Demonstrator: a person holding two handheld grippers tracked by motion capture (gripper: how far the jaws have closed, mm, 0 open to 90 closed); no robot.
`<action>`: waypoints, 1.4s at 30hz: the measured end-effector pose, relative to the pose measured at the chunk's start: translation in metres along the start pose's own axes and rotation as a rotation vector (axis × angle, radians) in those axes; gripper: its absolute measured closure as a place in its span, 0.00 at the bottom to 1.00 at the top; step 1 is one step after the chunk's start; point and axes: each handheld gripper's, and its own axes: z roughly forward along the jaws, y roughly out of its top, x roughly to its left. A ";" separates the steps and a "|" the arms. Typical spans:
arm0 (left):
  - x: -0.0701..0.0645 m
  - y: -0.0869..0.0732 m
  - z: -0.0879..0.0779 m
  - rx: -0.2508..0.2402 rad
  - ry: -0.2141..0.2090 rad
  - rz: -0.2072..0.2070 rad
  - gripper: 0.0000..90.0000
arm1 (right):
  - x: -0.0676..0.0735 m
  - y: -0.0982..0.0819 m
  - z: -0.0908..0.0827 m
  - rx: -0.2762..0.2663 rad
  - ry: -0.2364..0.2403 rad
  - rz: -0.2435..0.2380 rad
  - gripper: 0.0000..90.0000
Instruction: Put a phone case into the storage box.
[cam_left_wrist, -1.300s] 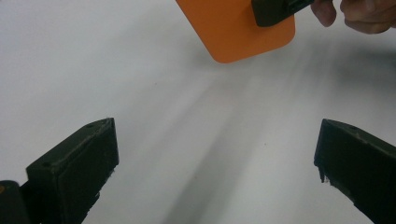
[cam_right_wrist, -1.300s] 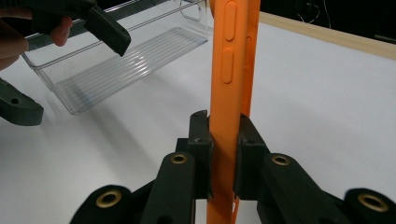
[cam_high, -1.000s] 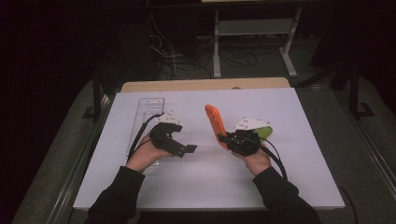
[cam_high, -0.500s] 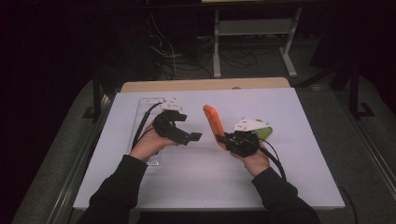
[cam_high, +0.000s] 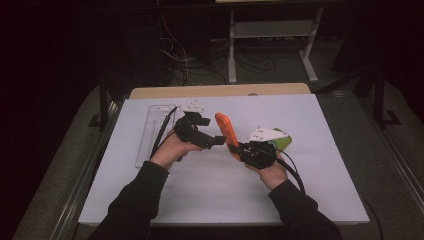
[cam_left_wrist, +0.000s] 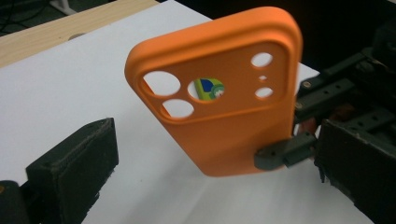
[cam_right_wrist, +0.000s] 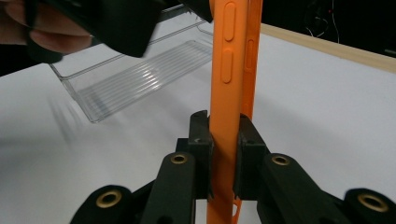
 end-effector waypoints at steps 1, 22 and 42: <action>0.000 0.000 0.001 -0.006 -0.001 -0.008 0.00 | 0.000 0.000 0.000 -0.002 0.003 -0.002 0.87; -0.002 0.002 0.017 -0.076 -0.036 -0.047 0.00 | 0.007 0.001 0.002 -0.010 0.030 -0.010 0.87; 0.000 0.003 0.011 -0.119 -0.027 -0.066 0.12 | 0.013 -0.001 0.008 0.014 0.028 -0.016 0.87</action>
